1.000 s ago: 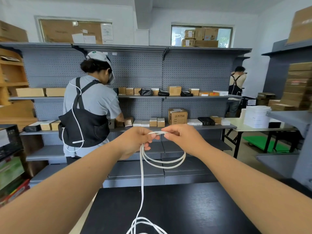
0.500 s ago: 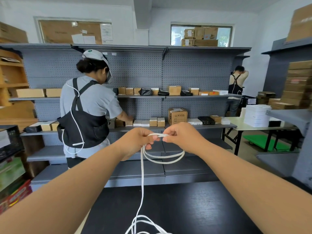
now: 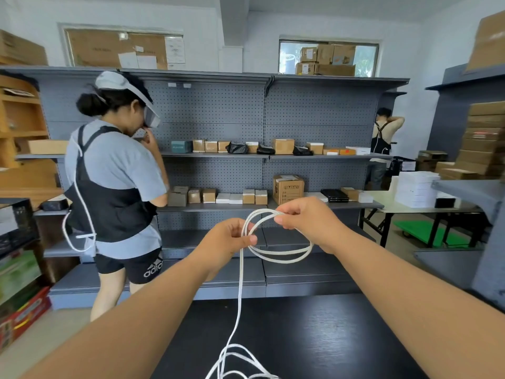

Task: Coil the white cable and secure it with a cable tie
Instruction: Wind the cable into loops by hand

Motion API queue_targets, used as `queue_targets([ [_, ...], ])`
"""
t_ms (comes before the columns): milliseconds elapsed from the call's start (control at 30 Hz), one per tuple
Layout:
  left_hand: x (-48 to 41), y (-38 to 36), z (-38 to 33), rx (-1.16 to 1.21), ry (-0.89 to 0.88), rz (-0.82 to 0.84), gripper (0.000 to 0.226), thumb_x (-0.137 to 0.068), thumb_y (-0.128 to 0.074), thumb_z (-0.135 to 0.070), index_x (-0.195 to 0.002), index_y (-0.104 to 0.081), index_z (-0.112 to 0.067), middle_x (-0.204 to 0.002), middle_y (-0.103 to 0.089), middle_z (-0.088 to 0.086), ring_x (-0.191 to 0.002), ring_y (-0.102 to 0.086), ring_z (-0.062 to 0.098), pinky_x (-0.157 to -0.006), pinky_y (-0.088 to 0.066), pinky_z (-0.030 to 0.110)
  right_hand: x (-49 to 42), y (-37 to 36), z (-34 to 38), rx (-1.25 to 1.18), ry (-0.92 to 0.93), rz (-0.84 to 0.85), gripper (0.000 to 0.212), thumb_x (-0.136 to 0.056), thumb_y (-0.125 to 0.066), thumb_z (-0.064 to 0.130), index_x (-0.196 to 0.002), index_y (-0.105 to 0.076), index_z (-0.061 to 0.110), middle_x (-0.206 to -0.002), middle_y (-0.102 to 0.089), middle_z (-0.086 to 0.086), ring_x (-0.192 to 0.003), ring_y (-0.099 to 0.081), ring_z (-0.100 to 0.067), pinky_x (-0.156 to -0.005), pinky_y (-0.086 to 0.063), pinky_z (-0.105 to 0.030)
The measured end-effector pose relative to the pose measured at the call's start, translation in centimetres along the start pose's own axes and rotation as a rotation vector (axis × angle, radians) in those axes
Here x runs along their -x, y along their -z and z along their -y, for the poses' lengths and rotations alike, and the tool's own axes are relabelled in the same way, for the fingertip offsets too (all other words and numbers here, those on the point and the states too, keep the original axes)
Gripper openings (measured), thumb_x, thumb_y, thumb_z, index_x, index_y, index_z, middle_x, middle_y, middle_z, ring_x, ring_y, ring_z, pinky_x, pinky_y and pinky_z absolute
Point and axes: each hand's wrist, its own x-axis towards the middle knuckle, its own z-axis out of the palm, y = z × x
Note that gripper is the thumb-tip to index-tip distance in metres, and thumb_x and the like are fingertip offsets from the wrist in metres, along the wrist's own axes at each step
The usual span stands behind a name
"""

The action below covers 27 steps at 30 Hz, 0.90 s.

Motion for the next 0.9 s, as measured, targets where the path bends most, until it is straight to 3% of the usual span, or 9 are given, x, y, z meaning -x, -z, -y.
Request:
queue_targets([
  [100,0.1,-0.3,-0.2,-0.068,-0.077,-0.133,0.01,-0.085,-0.065,-0.007,-0.085,-0.064,-0.017,-0.071,-0.067,0.001,-0.076,-0.06,0.017,-0.088,-0.048,0.041,0.1,-0.2,-0.6,-0.15,-0.084,-0.039,0.014,-0.087,-0.063,0.012,-0.098,-0.07,0.007,-0.071,-0.062,0.002,-0.062,-0.055,-0.004,-0.059,-0.047,-0.007],
  [233,-0.2,0.1,-1.6,-0.317,-0.187,-0.239,0.011,-0.087,-0.064,-0.015,-0.081,-0.064,-0.025,-0.064,-0.064,-0.007,-0.062,-0.055,0.003,-0.067,-0.042,0.014,0.1,-0.2,-1.8,-0.227,-0.176,-0.015,0.014,-0.087,-0.064,0.016,-0.099,-0.07,0.01,-0.077,-0.065,0.001,-0.073,-0.058,-0.012,-0.077,-0.052,-0.028],
  [300,-0.6,0.4,-2.4,-0.442,-0.201,-0.223,0.007,-0.087,-0.064,-0.016,-0.085,-0.067,-0.022,-0.063,-0.063,-0.008,-0.062,-0.054,0.005,-0.064,-0.04,0.013,0.2,-0.2,-2.0,-0.146,-0.193,-0.025,0.009,-0.085,-0.066,0.021,-0.093,-0.071,0.019,-0.086,-0.07,-0.002,-0.083,-0.059,-0.015,-0.087,-0.051,-0.042],
  [333,-0.8,0.5,-2.9,-0.505,-0.207,-0.209,0.006,-0.087,-0.064,-0.017,-0.085,-0.067,-0.022,-0.064,-0.062,-0.008,-0.063,-0.053,0.006,-0.064,-0.04,0.017,0.3,-0.2,-1.9,-0.071,-0.181,-0.039,0.01,-0.085,-0.066,0.023,-0.094,-0.071,0.021,-0.093,-0.071,-0.003,-0.087,-0.059,-0.015,-0.087,-0.05,-0.043],
  [467,-1.2,0.4,-4.9,-0.722,-0.24,-0.129,0.012,-0.089,-0.061,-0.016,-0.096,-0.07,-0.012,-0.07,-0.061,0.001,-0.067,-0.052,0.012,-0.06,-0.034,0.022,0.1,-0.6,-0.4,0.184,0.007,-0.054,0.026,-0.088,-0.062,0.02,-0.114,-0.067,0.018,-0.11,-0.069,0.003,-0.095,-0.06,-0.007,-0.087,-0.042,-0.021],
  [633,-1.2,0.0,-6.3,-0.965,-0.268,-0.05,0.016,-0.09,-0.059,-0.02,-0.099,-0.07,-0.015,-0.08,-0.067,0.008,-0.07,-0.051,0.016,-0.058,-0.034,0.021,-0.5,-1.3,0.9,0.452,0.083,-0.06,0.018,-0.092,-0.054,0.024,-0.099,-0.069,0.016,-0.089,-0.069,-0.002,-0.082,-0.057,-0.016,-0.071,-0.041,-0.029],
  [733,-1.1,0.1,-6.1,-0.906,-0.261,-0.051,0.01,-0.089,-0.061,-0.019,-0.091,-0.069,-0.014,-0.074,-0.063,0.002,-0.071,-0.054,0.016,-0.06,-0.034,0.022,-0.6,-1.3,1.2,0.523,0.111,-0.075,0.021,-0.092,-0.053,0.025,-0.091,-0.068,0.01,-0.082,-0.065,-0.006,-0.077,-0.053,-0.019,-0.067,-0.037,-0.032],
  [833,-0.7,0.0,-4.9,-0.635,-0.2,-0.081,0.014,-0.087,-0.064,-0.018,-0.074,-0.06,-0.022,-0.065,-0.062,-0.007,-0.064,-0.055,0.007,-0.056,-0.036,0.011,-0.5,-1.2,1.4,0.557,0.145,-0.083,0.023,-0.092,-0.053,0.025,-0.089,-0.068,0.007,-0.082,-0.065,-0.01,-0.079,-0.054,-0.023,-0.071,-0.04,-0.035],
  [900,-0.2,-0.1,-3.6,-0.429,-0.129,-0.07,0.012,-0.086,-0.065,-0.017,-0.075,-0.061,-0.022,-0.067,-0.065,-0.005,-0.061,-0.055,0.002,-0.061,-0.039,0.009,-0.5,-1.1,1.3,0.556,0.152,-0.086,0.024,-0.092,-0.052,0.023,-0.087,-0.067,0.006,-0.077,-0.063,-0.01,-0.075,-0.053,-0.023,-0.067,-0.038,-0.034],
])
